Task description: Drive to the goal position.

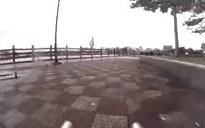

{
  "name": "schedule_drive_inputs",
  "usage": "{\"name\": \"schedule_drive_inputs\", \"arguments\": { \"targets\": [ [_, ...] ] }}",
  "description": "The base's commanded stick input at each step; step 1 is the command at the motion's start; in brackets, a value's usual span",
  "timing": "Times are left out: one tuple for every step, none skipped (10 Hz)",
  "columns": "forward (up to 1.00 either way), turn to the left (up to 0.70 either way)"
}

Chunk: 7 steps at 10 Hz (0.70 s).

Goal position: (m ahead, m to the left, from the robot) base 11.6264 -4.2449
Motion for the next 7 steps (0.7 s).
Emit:
{"name": "schedule_drive_inputs", "arguments": {
  "targets": [
    [0.70, 0.06],
    [0.70, 0.06],
    [0.70, 0.00],
    [0.70, 0.00],
    [0.70, -0.01],
    [0.70, -0.32],
    [0.70, -0.35]
  ]
}}
